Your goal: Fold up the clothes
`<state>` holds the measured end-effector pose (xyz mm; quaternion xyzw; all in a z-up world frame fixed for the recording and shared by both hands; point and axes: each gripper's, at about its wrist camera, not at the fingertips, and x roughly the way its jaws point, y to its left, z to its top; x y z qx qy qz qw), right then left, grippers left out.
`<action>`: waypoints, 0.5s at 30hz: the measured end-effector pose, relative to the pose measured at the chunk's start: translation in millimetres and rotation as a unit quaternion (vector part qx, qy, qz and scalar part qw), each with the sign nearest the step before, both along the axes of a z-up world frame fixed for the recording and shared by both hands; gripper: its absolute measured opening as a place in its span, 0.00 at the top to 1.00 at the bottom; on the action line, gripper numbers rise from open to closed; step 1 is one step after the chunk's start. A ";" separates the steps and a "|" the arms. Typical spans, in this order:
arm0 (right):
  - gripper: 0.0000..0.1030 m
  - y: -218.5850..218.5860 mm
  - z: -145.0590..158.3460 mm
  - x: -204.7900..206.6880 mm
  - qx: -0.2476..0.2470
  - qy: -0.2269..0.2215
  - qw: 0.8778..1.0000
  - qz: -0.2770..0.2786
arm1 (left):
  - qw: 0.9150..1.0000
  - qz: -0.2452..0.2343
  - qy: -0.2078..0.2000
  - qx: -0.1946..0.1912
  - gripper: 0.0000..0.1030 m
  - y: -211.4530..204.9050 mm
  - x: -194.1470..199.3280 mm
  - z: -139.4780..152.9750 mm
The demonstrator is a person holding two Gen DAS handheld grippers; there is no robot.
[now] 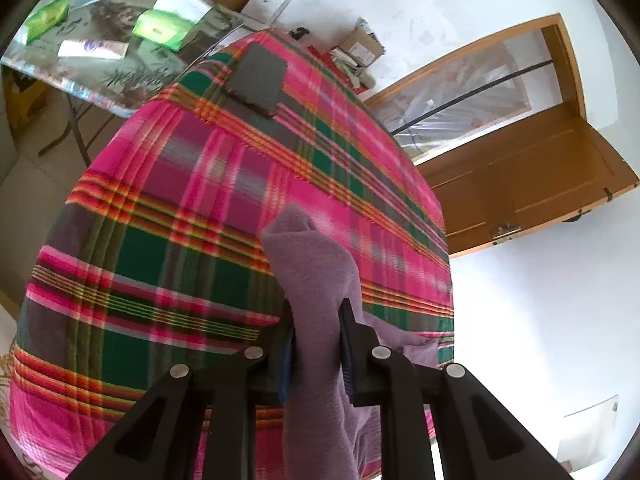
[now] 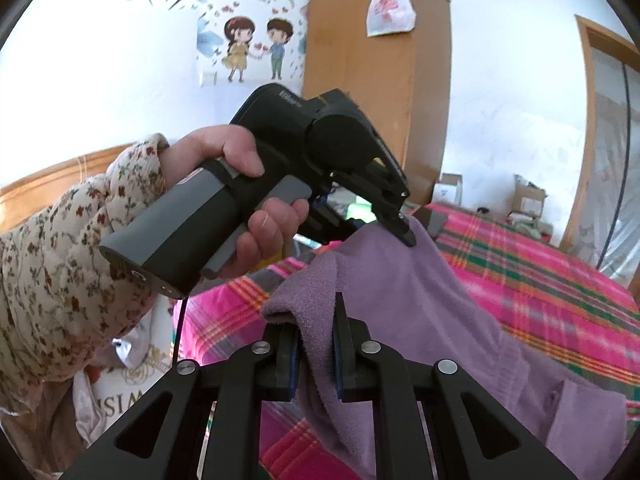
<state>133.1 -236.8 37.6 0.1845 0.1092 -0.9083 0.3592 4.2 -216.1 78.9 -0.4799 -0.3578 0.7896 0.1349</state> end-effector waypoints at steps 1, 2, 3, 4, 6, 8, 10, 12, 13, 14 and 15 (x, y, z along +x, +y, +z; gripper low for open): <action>0.87 4.9 4.5 1.6 -0.007 0.003 1.000 -0.004 | 1.000 0.001 0.002 0.000 0.81 3.1 0.4 4.2; 0.87 9.5 8.3 2.1 -0.012 0.006 1.000 -0.007 | 1.000 0.002 0.005 0.000 0.81 6.6 0.7 9.1; 0.87 14.1 12.0 2.6 -0.017 0.008 1.000 -0.011 | 1.000 0.003 0.010 0.000 0.81 11.1 0.5 14.7; 0.88 18.8 15.8 3.2 -0.023 0.010 1.000 -0.014 | 1.000 0.003 0.013 0.000 0.81 15.1 0.1 19.1; 0.87 26.5 21.8 4.2 -0.033 0.015 0.999 -0.019 | 1.000 -0.001 0.020 0.000 0.81 23.8 -0.3 29.3; 0.88 34.0 28.7 5.6 -0.041 0.019 0.999 -0.025 | 1.000 -0.003 0.024 0.000 0.81 32.0 -1.8 37.5; 0.88 43.2 35.0 8.1 -0.050 0.023 0.998 -0.031 | 1.000 -0.008 0.027 -0.002 0.81 41.4 -3.7 45.9; 0.88 51.1 40.4 8.1 -0.058 0.025 0.997 -0.038 | 0.999 -0.012 0.031 -0.006 0.81 51.4 -5.3 52.6; 0.88 56.1 43.5 10.0 -0.063 0.024 0.997 -0.041 | 0.999 -0.015 0.033 -0.008 0.81 56.6 -6.2 56.1; 0.87 61.9 46.5 10.4 -0.069 0.023 0.996 -0.043 | 0.999 -0.017 0.034 -0.008 0.81 62.1 -7.3 59.5; 0.87 68.3 49.5 11.7 -0.075 0.022 0.996 -0.047 | 0.999 -0.019 0.034 -0.006 0.81 67.9 -8.9 62.2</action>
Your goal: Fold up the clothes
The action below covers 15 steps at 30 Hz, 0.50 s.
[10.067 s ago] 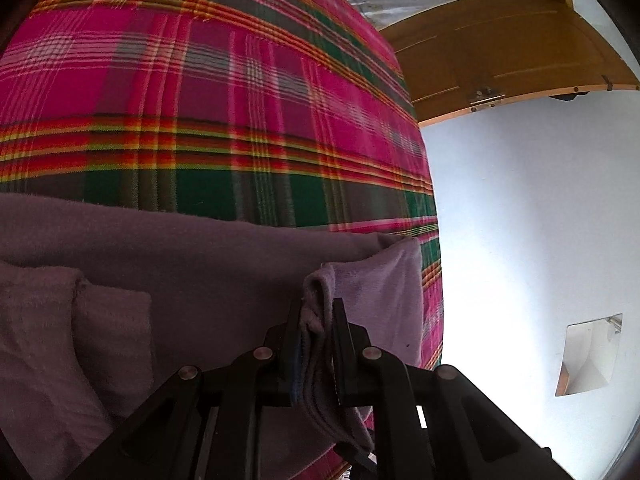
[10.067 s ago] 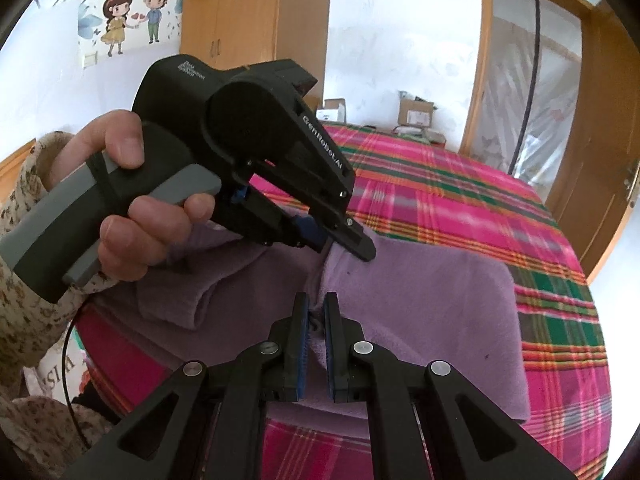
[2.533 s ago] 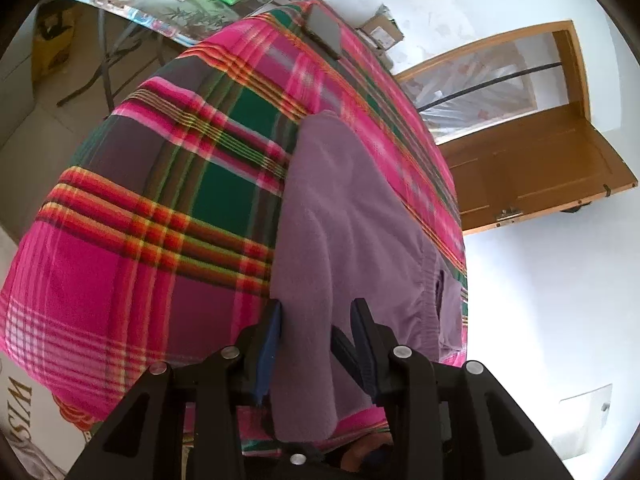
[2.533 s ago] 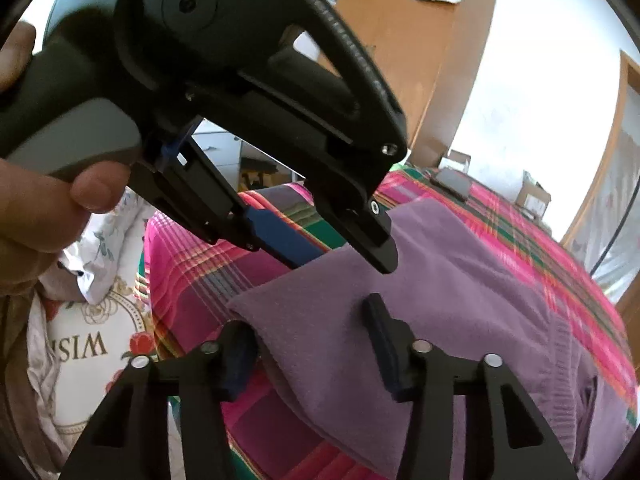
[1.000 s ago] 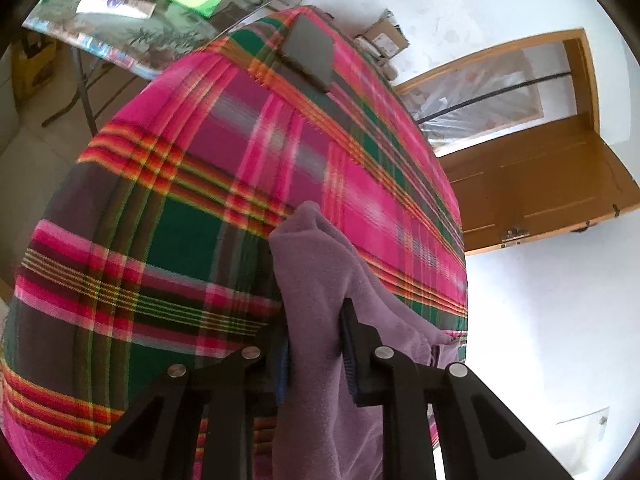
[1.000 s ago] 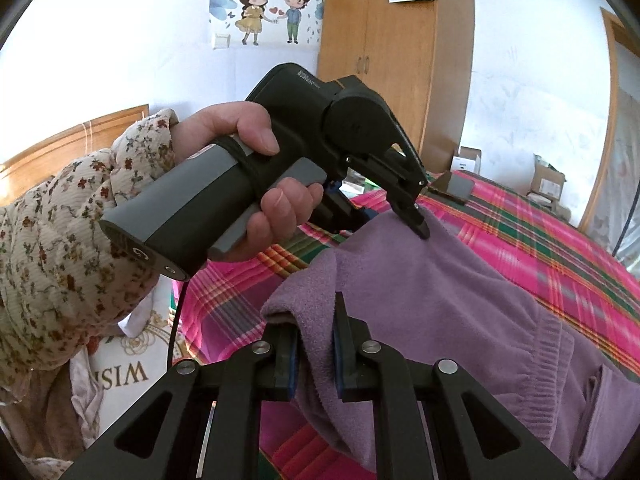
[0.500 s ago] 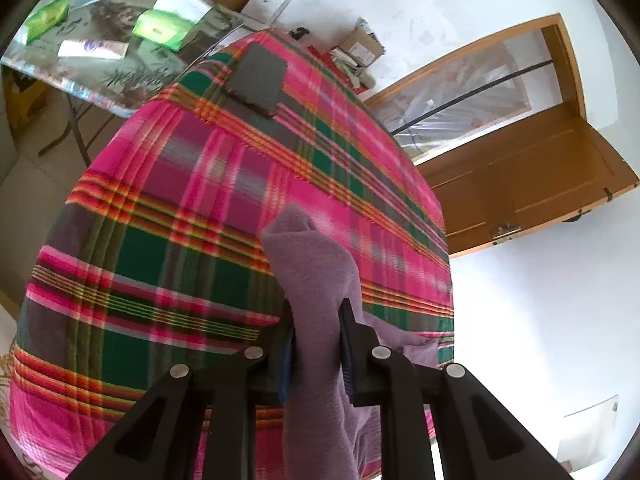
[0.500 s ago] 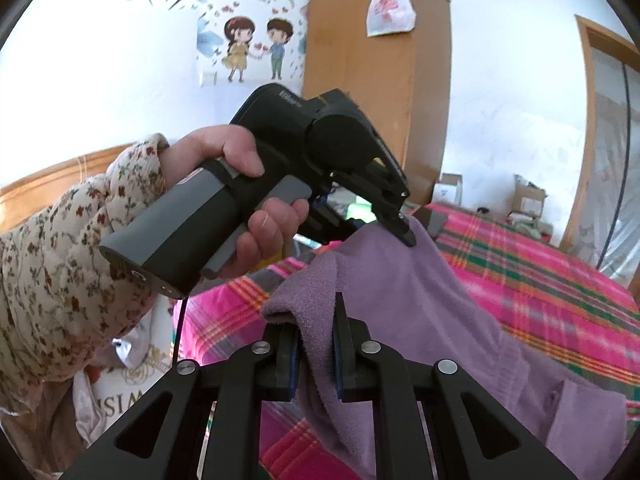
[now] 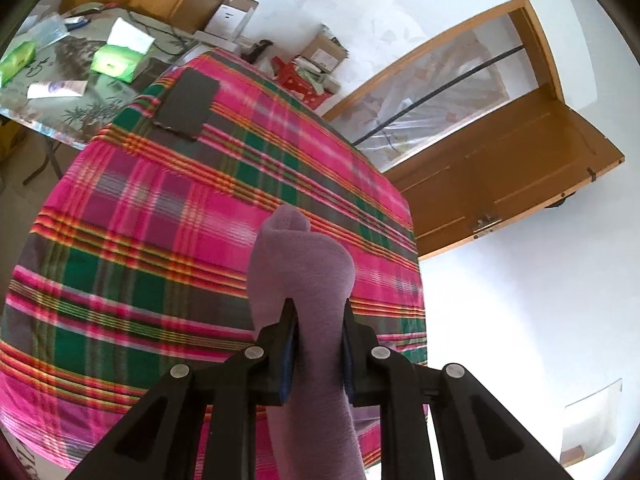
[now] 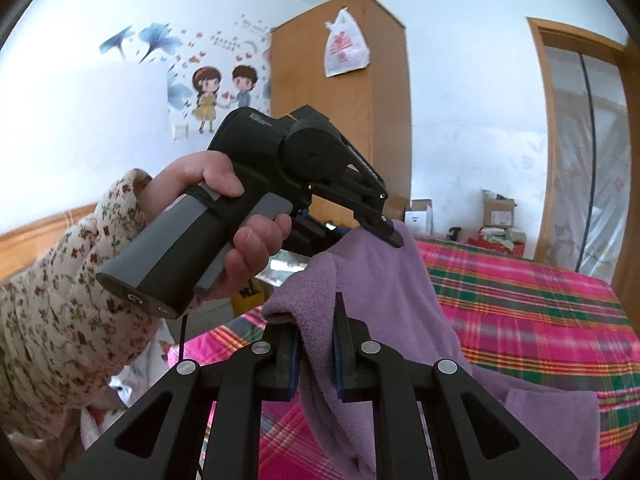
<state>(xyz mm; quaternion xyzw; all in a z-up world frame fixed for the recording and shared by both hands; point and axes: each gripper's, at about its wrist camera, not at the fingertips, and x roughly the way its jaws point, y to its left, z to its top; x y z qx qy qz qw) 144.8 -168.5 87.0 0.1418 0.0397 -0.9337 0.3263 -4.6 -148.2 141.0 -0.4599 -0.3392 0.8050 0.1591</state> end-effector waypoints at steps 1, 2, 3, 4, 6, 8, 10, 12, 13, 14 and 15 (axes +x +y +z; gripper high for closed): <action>0.87 5.7 2.5 2.0 -0.004 0.001 1.000 -0.004 | 1.000 -0.003 0.001 0.001 0.81 5.0 -1.4 2.4; 0.88 10.0 4.5 3.3 -0.007 0.004 1.000 -0.008 | 1.000 -0.006 0.002 0.001 0.81 9.5 -1.4 4.8; 0.88 15.1 7.1 4.4 -0.009 0.007 1.000 -0.013 | 1.000 -0.009 0.003 0.000 0.81 14.7 -2.4 7.3; 0.88 20.0 9.4 4.5 -0.012 0.010 1.000 -0.017 | 1.000 -0.012 0.003 0.000 0.81 19.8 -3.4 9.8; 0.87 29.3 12.6 0.3 -0.019 0.012 0.999 -0.024 | 1.000 -0.018 0.003 -0.002 0.81 31.5 -6.5 15.7; 0.87 39.6 15.7 -0.8 -0.025 0.015 0.999 -0.033 | 1.000 -0.025 0.004 -0.007 0.81 43.1 -9.5 20.1; 0.87 48.1 19.4 -2.5 -0.030 0.015 0.999 -0.039 | 0.999 -0.032 0.004 -0.009 0.81 54.8 -12.5 22.9; 0.87 59.8 22.0 -3.7 -0.035 0.014 0.998 -0.047 | 0.999 -0.038 0.004 -0.010 0.81 66.2 -15.4 24.6; 0.88 65.2 22.9 -4.1 -0.038 0.013 0.998 -0.052 | 0.999 -0.041 0.003 -0.011 0.81 71.3 -16.9 25.0; 0.87 71.0 23.9 -4.7 -0.042 0.011 0.998 -0.055 | 0.999 -0.047 0.004 -0.013 0.81 77.5 -19.0 26.1; 0.87 78.0 24.6 -5.4 -0.047 0.007 0.997 -0.058 | 0.999 -0.051 0.004 -0.015 0.81 83.9 -20.8 27.3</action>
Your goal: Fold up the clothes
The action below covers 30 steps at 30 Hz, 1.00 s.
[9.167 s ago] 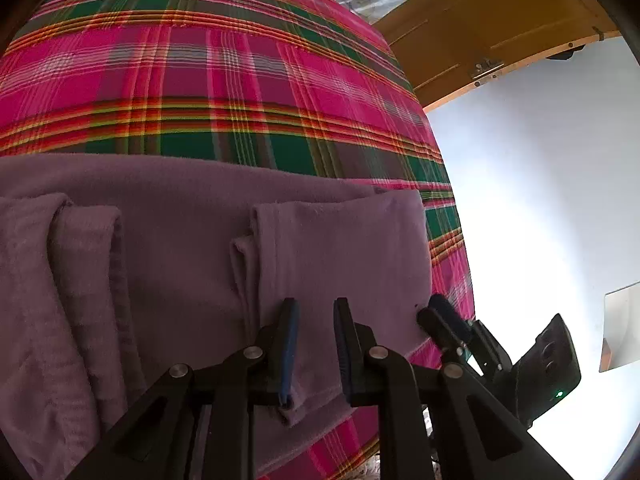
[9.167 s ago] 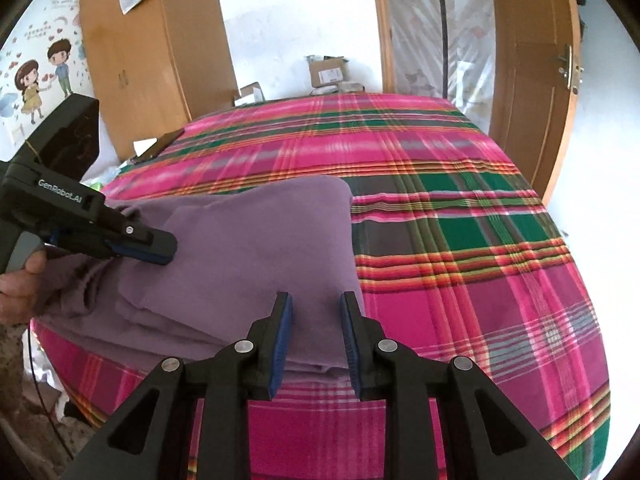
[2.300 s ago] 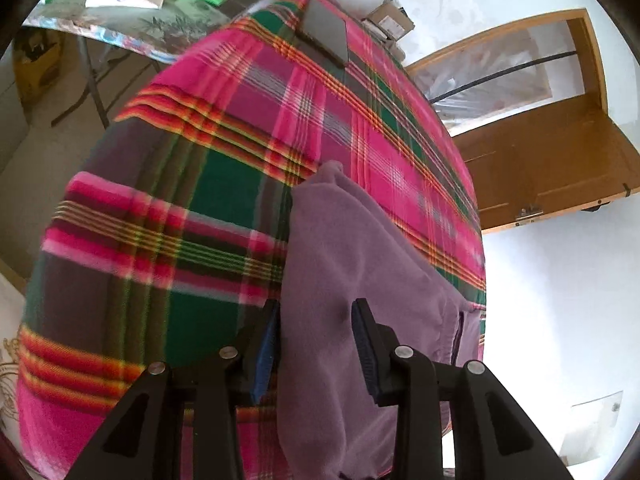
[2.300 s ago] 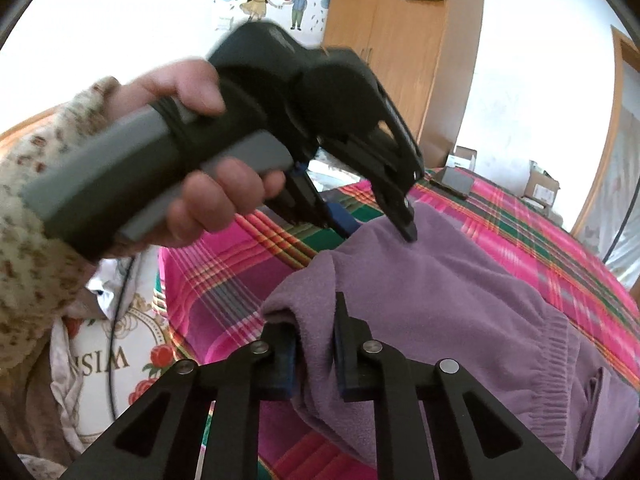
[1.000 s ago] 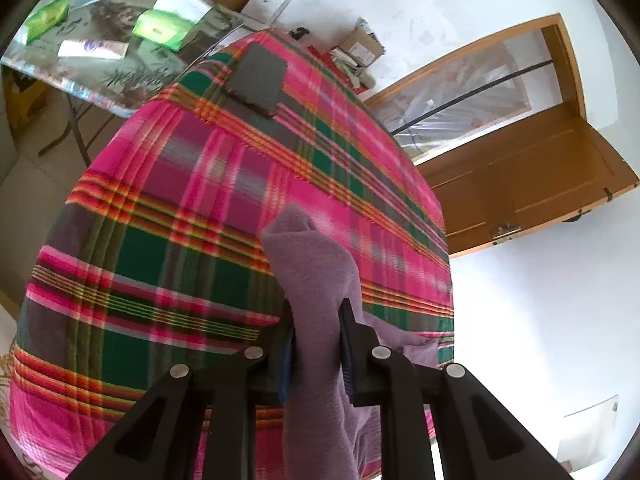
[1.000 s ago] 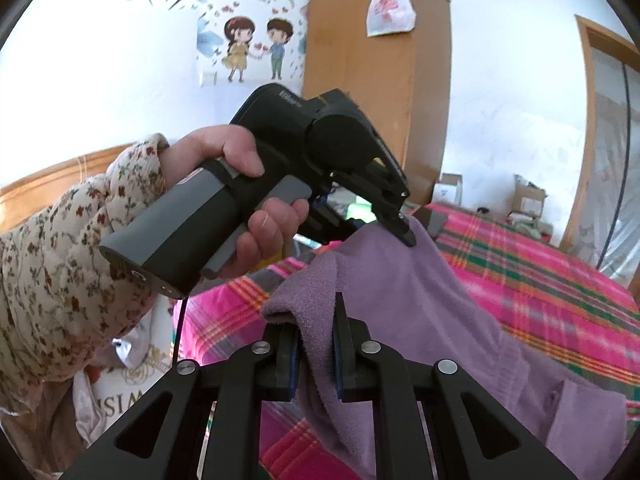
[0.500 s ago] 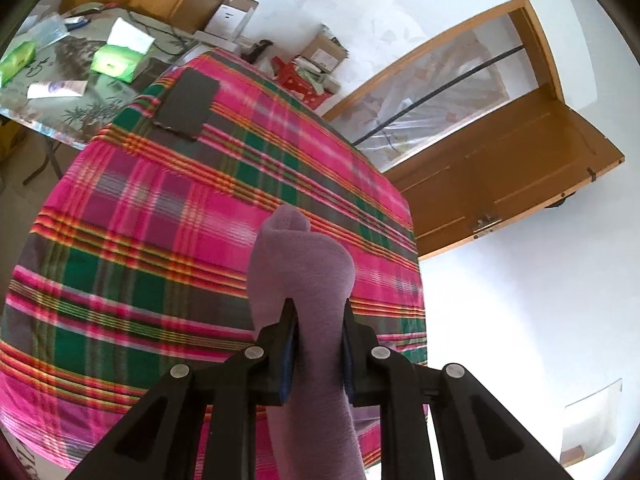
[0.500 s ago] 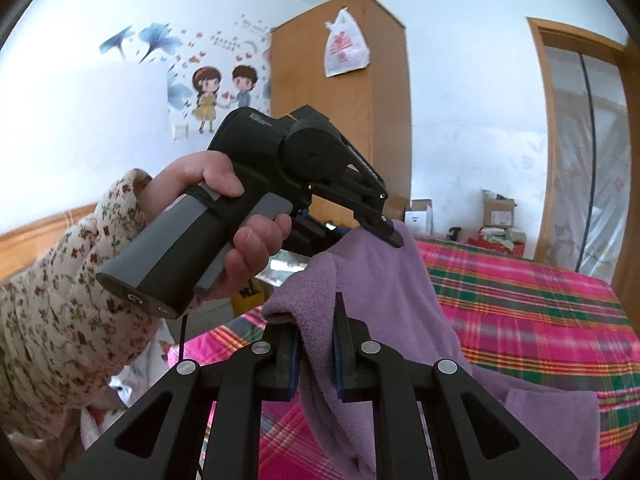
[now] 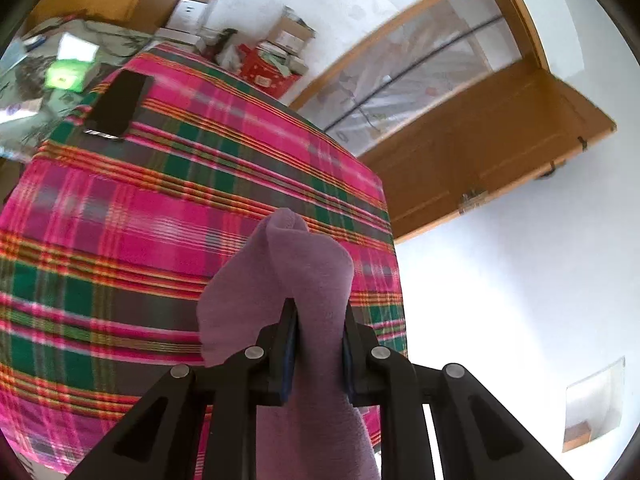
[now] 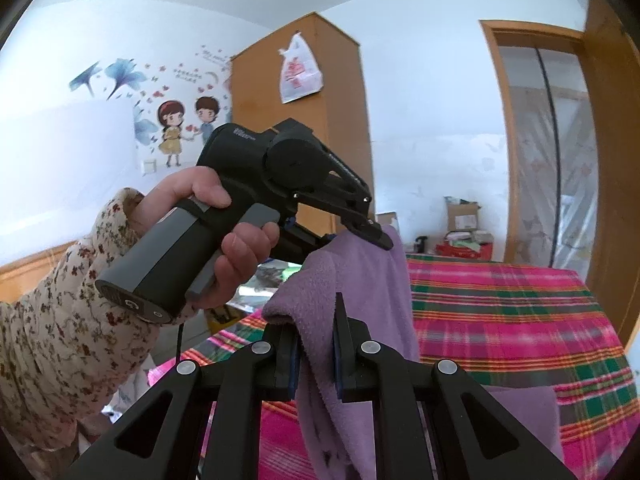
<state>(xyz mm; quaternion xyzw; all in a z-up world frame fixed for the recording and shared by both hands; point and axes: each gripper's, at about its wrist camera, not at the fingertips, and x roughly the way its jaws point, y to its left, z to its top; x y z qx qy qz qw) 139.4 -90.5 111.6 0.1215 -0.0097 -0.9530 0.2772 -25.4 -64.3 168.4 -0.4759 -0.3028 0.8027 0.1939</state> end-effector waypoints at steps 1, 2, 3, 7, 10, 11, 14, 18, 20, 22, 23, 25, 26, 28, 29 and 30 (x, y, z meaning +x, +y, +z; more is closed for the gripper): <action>0.87 5.9 0.5 -0.6 -0.003 -0.001 1.000 -0.004 | 1.000 -0.004 0.000 -0.001 0.81 6.4 -1.7 1.2; 0.87 11.1 1.0 -0.7 -0.006 -0.001 1.000 -0.010 | 1.000 -0.009 0.002 -0.002 0.81 12.6 -3.1 2.4; 0.87 16.4 1.2 -0.1 -0.008 0.000 1.000 -0.018 | 1.000 -0.013 0.003 -0.001 0.81 18.6 -4.6 3.1; 0.87 33.2 0.7 0.1 -0.013 0.000 0.999 -0.034 | 1.000 -0.028 0.001 -0.003 0.81 42.2 -10.2 1.0; 0.88 46.0 -0.3 -0.5 -0.017 -0.004 0.999 -0.045 | 0.999 -0.035 0.001 -0.011 0.81 57.9 -12.1 0.9; 0.88 50.6 -0.5 -0.8 -0.019 -0.005 0.999 -0.048 | 0.999 -0.038 0.000 -0.015 0.81 63.6 -12.6 1.0; 0.87 63.7 -0.6 -2.7 -0.028 -0.010 0.998 -0.056 | 0.999 -0.045 -0.002 -0.023 0.81 77.7 -15.4 0.6; 0.88 83.0 -3.3 -5.3 -0.038 -0.018 0.997 -0.068 | 0.998 -0.055 -0.012 -0.027 0.81 95.8 -21.1 -3.2; 0.87 90.9 -4.6 -6.3 -0.041 -0.023 0.996 -0.074 | 0.998 -0.062 -0.016 -0.029 0.81 105.0 -23.8 -6.0; 0.87 99.8 -7.1 -6.8 -0.044 -0.027 0.995 -0.080 | 0.997 -0.069 -0.020 -0.032 0.81 114.1 -26.6 -8.4; 0.87 104.4 -8.5 -7.0 -0.045 -0.029 0.995 -0.083 | 0.997 -0.072 -0.022 -0.035 0.81 119.1 -28.4 -9.7; 0.87 113.0 -10.7 -8.2 -0.050 -0.036 0.994 -0.088 | 0.996 -0.077 -0.028 -0.042 0.81 130.4 -31.9 -13.6; 0.87 117.1 -11.8 -8.9 -0.053 -0.040 0.994 -0.090 | 0.995 -0.079 -0.030 -0.045 0.81 135.1 -34.2 -15.5; 0.87 125.6 -14.3 -10.2 -0.060 -0.048 0.993 -0.093 | 0.994 -0.085 -0.034 -0.053 0.81 143.8 -37.6 -18.6; 0.87 129.0 -15.6 -10.7 -0.063 -0.051 0.992 -0.094 | 0.994 -0.087 -0.035 -0.057 0.81 148.2 -38.9 -20.0; 0.87 132.8 -16.9 -11.6 -0.066 -0.055 0.992 -0.097 | 0.994 -0.089 -0.037 -0.060 0.81 153.2 -40.1 -21.9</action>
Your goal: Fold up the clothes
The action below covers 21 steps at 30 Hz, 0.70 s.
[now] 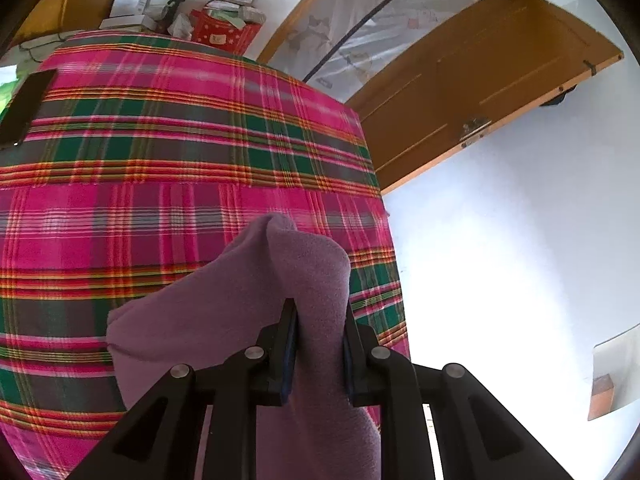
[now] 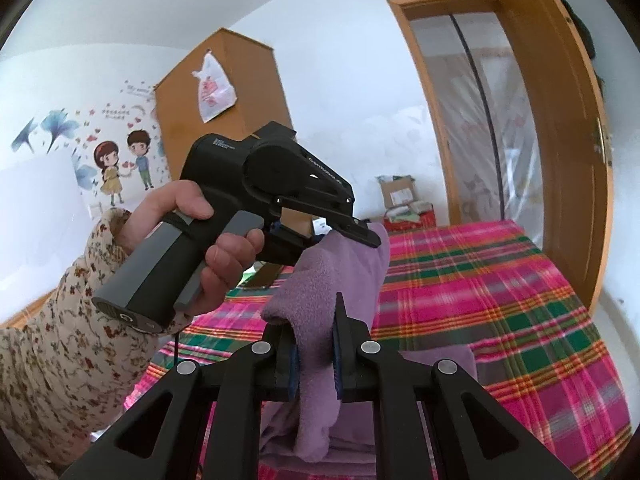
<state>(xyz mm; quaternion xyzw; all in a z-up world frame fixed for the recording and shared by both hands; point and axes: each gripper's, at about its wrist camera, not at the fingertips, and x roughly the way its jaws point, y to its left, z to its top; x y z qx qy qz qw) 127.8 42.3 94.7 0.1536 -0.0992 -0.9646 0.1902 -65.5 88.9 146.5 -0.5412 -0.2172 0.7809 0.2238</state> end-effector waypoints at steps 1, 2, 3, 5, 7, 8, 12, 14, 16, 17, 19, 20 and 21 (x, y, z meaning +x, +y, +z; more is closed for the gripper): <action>0.87 4.2 -1.6 -1.1 -0.003 -0.004 1.000 -0.002 | 1.000 -0.003 -0.001 -0.004 0.81 4.9 -0.6 -2.2; 0.87 8.0 -3.3 -2.0 -0.006 -0.007 1.000 -0.003 | 1.000 -0.004 -0.004 -0.006 0.81 9.4 -1.0 -5.1; 0.87 12.0 -4.9 -3.1 -0.009 -0.011 1.000 -0.006 | 1.000 -0.005 -0.008 -0.008 0.81 13.5 -2.9 -8.6; 0.87 19.1 -7.6 -5.5 -0.011 -0.017 1.000 -0.013 | 1.000 -0.009 -0.013 -0.013 0.81 20.5 -6.0 -13.8; 0.87 24.9 -10.0 -7.6 -0.016 -0.023 0.999 -0.018 | 1.000 -0.012 -0.018 -0.018 0.81 28.5 -9.8 -18.5; 0.87 27.7 -11.0 -8.6 -0.017 -0.025 0.999 -0.021 | 0.999 -0.014 -0.021 -0.021 0.81 32.5 -12.0 -21.1; 0.87 40.6 -17.7 -11.8 -0.022 -0.036 0.999 -0.033 | 0.999 -0.025 -0.033 -0.033 0.81 48.2 -18.1 -31.6; 0.87 47.1 -21.8 -13.8 -0.024 -0.044 0.998 -0.039 | 0.998 -0.029 -0.042 -0.037 0.81 54.8 -21.0 -38.9; 0.87 52.0 -26.2 -15.4 -0.024 -0.052 0.997 -0.044 | 0.997 -0.033 -0.050 -0.042 0.81 61.3 -23.7 -46.3; 0.88 53.8 -28.4 -16.0 -0.022 -0.055 0.997 -0.047 | 0.997 -0.035 -0.054 -0.046 0.81 64.5 -24.9 -50.4; 0.88 57.7 -33.1 -18.6 -0.022 -0.062 0.996 -0.051 | 0.996 -0.037 -0.062 -0.050 0.81 69.2 -27.7 -57.6; 0.88 58.7 -34.9 -19.4 -0.021 -0.065 0.996 -0.054 | 0.996 -0.037 -0.066 -0.052 0.81 71.0 -29.1 -61.0; 0.88 60.4 -37.3 -20.4 -0.023 -0.069 0.996 -0.056 | 0.995 -0.037 -0.070 -0.054 0.81 72.8 -30.6 -64.3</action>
